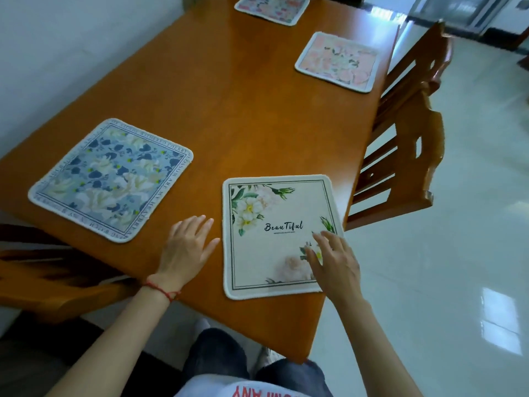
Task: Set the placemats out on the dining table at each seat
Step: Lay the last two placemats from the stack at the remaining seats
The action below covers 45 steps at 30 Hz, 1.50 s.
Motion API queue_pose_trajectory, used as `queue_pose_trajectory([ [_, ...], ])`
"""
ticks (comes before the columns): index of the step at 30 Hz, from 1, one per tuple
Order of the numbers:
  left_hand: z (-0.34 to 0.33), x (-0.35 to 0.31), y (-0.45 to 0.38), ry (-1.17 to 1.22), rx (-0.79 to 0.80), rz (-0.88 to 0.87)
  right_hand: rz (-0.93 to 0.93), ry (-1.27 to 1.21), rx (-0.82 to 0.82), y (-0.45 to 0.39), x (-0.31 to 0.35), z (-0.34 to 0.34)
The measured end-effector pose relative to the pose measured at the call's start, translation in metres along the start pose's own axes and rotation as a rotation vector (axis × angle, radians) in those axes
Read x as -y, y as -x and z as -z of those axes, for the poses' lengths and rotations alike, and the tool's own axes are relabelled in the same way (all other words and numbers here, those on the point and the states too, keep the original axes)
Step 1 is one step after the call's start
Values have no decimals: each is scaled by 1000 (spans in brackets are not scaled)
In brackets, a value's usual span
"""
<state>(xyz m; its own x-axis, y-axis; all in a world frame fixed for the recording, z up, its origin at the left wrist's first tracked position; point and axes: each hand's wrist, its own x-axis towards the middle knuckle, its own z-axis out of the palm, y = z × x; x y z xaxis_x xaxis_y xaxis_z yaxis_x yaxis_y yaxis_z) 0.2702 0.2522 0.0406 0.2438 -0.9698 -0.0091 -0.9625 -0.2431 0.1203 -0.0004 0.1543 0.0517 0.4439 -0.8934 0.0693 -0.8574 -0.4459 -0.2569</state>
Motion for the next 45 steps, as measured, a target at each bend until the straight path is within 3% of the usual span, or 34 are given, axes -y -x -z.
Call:
queue_pose_trajectory([
  [8,-16,-20,14,100,68,147,0,-16,8,-8,-35,-1],
  [20,-34,-38,-13,451,101,338,-145,-86,57,-32,-52,-21],
  [27,-48,-61,-23,565,66,552,-186,-89,186,-50,-77,-28],
  [37,-45,-75,-46,924,-142,982,-497,-487,249,-80,-93,-29],
  [45,-42,-65,-53,1029,-109,1094,-577,-612,240,-87,-90,-28],
])
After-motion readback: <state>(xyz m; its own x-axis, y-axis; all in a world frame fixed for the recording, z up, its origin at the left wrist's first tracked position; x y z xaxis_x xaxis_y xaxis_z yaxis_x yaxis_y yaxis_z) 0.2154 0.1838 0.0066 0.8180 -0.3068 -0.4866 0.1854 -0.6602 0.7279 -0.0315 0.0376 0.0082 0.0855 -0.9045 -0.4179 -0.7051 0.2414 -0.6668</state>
